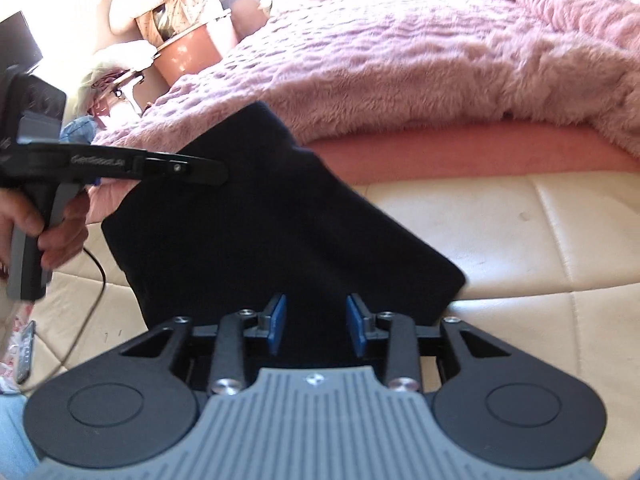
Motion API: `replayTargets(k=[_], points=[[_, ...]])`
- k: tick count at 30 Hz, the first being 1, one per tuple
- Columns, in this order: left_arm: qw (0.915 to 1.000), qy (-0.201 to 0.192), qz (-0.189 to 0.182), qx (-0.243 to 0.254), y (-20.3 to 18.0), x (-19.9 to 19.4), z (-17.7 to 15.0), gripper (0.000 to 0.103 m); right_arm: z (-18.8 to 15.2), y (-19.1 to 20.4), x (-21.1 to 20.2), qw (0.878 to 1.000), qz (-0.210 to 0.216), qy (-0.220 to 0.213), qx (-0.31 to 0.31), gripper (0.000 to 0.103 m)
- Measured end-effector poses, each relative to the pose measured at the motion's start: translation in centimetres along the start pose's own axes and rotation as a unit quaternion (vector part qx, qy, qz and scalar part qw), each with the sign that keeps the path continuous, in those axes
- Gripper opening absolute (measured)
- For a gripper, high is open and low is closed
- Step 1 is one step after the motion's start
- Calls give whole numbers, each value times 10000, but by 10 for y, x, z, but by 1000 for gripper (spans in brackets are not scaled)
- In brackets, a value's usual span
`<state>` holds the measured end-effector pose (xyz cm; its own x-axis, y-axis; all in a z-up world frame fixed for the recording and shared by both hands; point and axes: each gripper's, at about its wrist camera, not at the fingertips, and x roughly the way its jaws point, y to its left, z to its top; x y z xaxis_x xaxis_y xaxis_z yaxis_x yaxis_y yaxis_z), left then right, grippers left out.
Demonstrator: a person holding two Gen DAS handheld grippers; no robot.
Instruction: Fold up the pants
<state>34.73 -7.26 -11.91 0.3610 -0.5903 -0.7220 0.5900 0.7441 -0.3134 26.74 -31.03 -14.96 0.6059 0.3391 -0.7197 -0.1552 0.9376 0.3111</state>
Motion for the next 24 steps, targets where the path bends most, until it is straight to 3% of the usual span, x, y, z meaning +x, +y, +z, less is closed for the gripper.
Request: replayTargets(k=[5,7,10,13,15,18,21,24], points=[[9944,122,-412,-967,59,30,-24,17,2,-7,15,9985,-511,-190,-62,15],[9892,142,-493,-1370,81,39,-33,18,5,-14,30,9969,-743,-246,-36,7],[9789,30,-638,-1939,103,44,-46,22,6,-28,55,9969,-779,-96,100,5],[9764,-65,-657,-2054,110,47,-54,28,4,-32,69,9962,-847,-191,-3,1],[9703,-116,-707,-2309,116,46,-59,28,7,-34,77,9956,-915,-209,-6,0],[9659,-245,-565,-2515,116,35,-72,27,18,-33,91,9949,-971,-187,-171,0],[9538,-383,-464,-2943,111,24,-90,28,30,-24,101,9934,-1029,-109,-495,0],[9526,-473,-234,-2995,102,10,-99,32,38,-16,96,9923,-1072,-106,-614,1]])
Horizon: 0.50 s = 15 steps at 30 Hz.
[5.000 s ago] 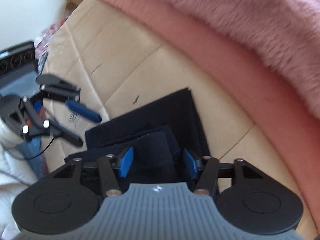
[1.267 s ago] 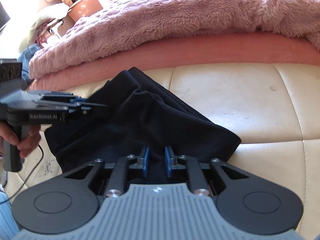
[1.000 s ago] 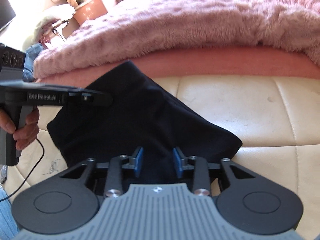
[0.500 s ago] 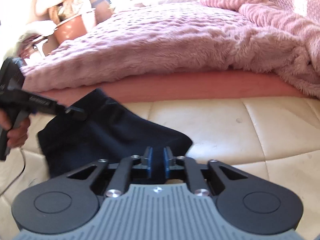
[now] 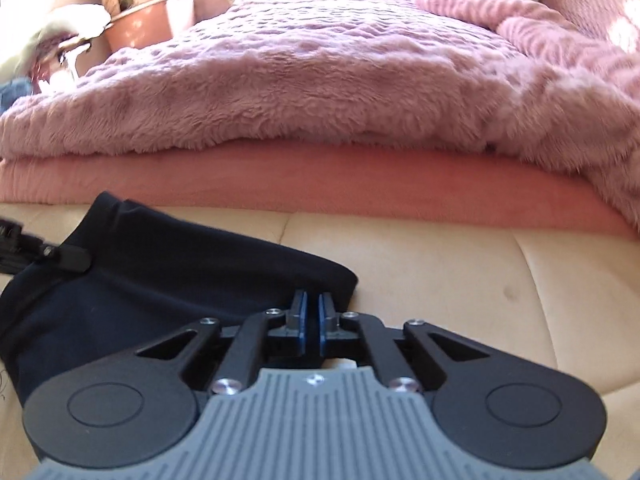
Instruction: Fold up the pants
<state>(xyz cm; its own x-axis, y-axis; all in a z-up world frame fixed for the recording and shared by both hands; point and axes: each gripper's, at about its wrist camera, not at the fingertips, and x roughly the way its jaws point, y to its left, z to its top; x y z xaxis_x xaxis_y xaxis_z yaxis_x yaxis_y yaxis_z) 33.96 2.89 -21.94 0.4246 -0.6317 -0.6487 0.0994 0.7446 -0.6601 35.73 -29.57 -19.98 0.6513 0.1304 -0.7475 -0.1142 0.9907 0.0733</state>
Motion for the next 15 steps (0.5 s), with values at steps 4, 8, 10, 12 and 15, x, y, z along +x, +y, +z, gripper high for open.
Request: replayTargets(k=[4,8,10,12,15], points=[[9986,-377,360,120,-16,-30,-7,51,-8,11,-42,9997,84,-226,62,7],[9939,-819,447,593,-41,-63,-30,51,-37,34,-80,9994,202,-257,79,7],[9890,-901,655,978,-54,-68,-46,50,-52,45,-89,9995,242,-167,89,9],[9842,-818,861,1315,-63,-64,-61,49,-66,54,-95,9997,208,-114,63,13],[9744,-522,1426,1660,-65,-48,-73,36,-81,62,-95,9998,172,52,-20,13]])
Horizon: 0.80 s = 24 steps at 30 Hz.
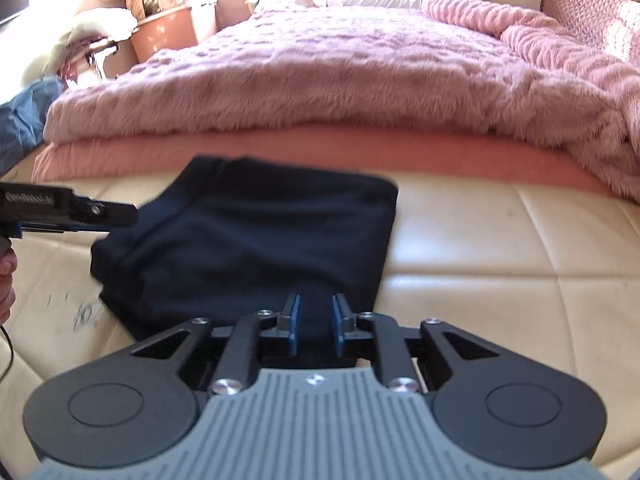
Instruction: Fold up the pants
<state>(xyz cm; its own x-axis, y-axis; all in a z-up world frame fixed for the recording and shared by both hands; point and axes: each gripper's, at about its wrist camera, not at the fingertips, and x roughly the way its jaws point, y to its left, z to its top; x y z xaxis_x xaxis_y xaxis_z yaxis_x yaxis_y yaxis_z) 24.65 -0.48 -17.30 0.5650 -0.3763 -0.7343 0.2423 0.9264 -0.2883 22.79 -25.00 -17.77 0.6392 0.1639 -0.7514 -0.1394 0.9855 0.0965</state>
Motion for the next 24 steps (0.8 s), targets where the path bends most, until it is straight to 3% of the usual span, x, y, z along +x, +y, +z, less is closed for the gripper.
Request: replayTargets(k=[4,8,9,10,11,12,18,24], points=[[9997,105,173,114,5,10,-4,45,-12,-1,9,9997,-13,238,-29,12],[9996,187,72,-190,12,6,7,47,-8,-8,8,9995,133,234,164,13],[9994,65,40,-336,15,3,11,53,-5,-13,5,9991,216,165,311,17],[9988,-17,18,-488,18,0,6,66,-4,-17,3,9982,288,89,514,29],[9979,-69,-35,-640,23,0,8,72,-1,-24,3,9964,369,21,768,37],[9968,-90,-126,-790,28,3,12,77,1,-33,5,9933,463,-9,1060,48],[9776,219,-753,-1954,63,41,24,76,11,-83,36,9607,1101,37,2546,49],[9814,279,-837,-1707,63,62,33,74,10,-107,69,9318,1466,191,3316,44]])
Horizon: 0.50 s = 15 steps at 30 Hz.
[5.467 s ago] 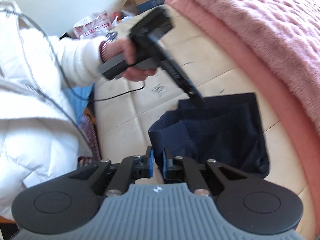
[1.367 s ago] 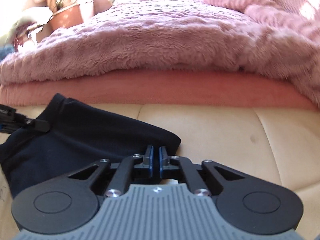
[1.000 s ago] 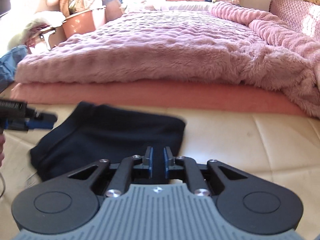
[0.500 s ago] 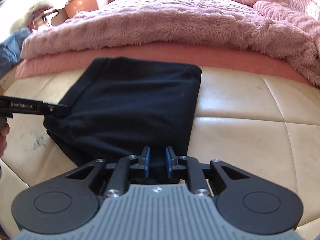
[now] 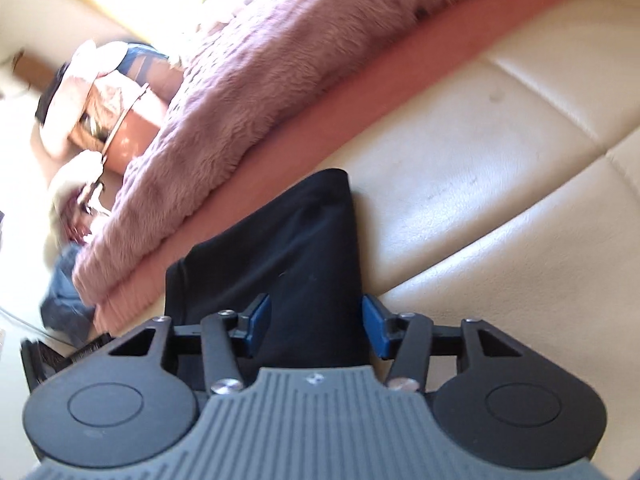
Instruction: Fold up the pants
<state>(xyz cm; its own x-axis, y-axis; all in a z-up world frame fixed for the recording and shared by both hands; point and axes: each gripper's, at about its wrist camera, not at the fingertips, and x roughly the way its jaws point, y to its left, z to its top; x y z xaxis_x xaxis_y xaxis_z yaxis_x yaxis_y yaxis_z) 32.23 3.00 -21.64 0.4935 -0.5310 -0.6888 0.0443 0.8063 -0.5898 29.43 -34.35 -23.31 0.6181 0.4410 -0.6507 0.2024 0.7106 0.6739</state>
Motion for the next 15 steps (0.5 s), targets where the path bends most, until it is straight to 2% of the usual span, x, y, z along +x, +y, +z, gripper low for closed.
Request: replayTargets(k=[5,7,12,15], points=[[9998,-19,-18,185,-4,6,1,73,4,-7,7,9995,206,-17,233,43],[9997,-38,-1,252,-5,5,0,66,6,-7,10,9996,188,-1,214,39],[9996,-34,5,274,-5,5,1,57,9,-3,14,9999,79,48,59,29],[9998,-9,-58,209,-3,5,2,44,8,-1,14,9999,45,84,-38,23]])
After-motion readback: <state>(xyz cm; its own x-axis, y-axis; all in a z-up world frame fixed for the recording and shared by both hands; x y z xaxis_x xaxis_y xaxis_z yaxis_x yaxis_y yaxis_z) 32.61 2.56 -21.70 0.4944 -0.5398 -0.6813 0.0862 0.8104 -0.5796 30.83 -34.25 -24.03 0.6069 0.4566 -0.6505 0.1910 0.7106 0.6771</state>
